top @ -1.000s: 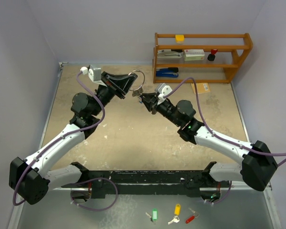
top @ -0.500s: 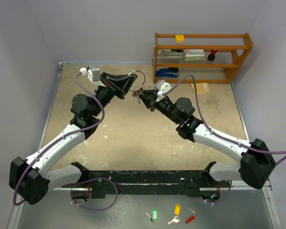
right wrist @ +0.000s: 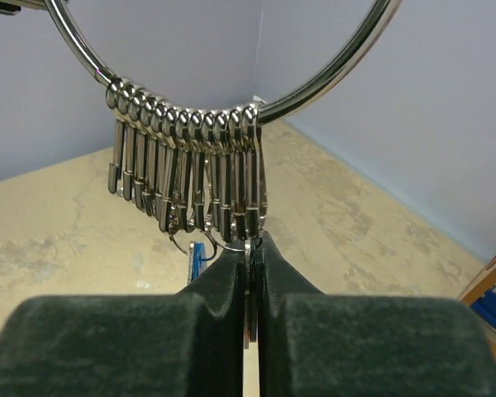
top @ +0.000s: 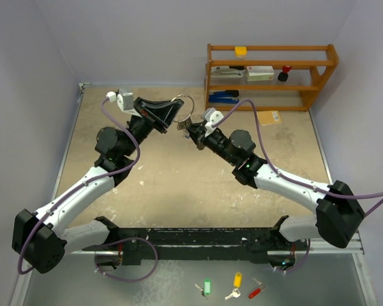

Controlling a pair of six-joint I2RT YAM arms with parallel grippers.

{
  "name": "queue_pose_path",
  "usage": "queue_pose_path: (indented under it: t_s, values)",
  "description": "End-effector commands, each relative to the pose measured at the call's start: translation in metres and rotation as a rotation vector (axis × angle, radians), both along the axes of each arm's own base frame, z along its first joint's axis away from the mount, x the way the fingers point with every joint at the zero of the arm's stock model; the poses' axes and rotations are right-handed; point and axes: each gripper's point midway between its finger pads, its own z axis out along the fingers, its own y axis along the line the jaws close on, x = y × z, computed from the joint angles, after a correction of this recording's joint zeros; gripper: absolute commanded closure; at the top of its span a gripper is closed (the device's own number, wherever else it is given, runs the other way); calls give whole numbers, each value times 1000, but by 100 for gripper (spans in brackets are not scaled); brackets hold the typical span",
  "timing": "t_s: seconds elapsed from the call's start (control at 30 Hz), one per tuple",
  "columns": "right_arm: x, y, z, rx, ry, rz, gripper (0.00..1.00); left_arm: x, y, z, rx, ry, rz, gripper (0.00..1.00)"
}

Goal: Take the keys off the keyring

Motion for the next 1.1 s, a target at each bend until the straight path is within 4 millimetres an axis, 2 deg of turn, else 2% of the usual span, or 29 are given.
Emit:
queue_pose_path:
  t_s: [0.0,0.2,0.4,0.47,0.57,0.87,1.07]
  values:
    - [-2,-3,47,68,-94,-13,100,-8,10,21,-56,-55,24,100]
    - [0,-24,32,-41,-71,-102,100,7,27,8,11,6,165,100]
    - [-3,-51,36,-135,-89,-183,100,10,35,-5,68,39,216,98]
    - [-5,-56,56,-132,-120,-194,100,7,29,-7,77,41,180,93]
    - [-7,-59,66,-157,-145,-198,100,7,21,-14,92,64,139,84]
    - [-11,-63,84,-172,-201,-193,100,7,19,-25,115,88,132,82]
    - [-15,-60,94,-200,-234,-165,100,9,9,-34,134,96,90,73]
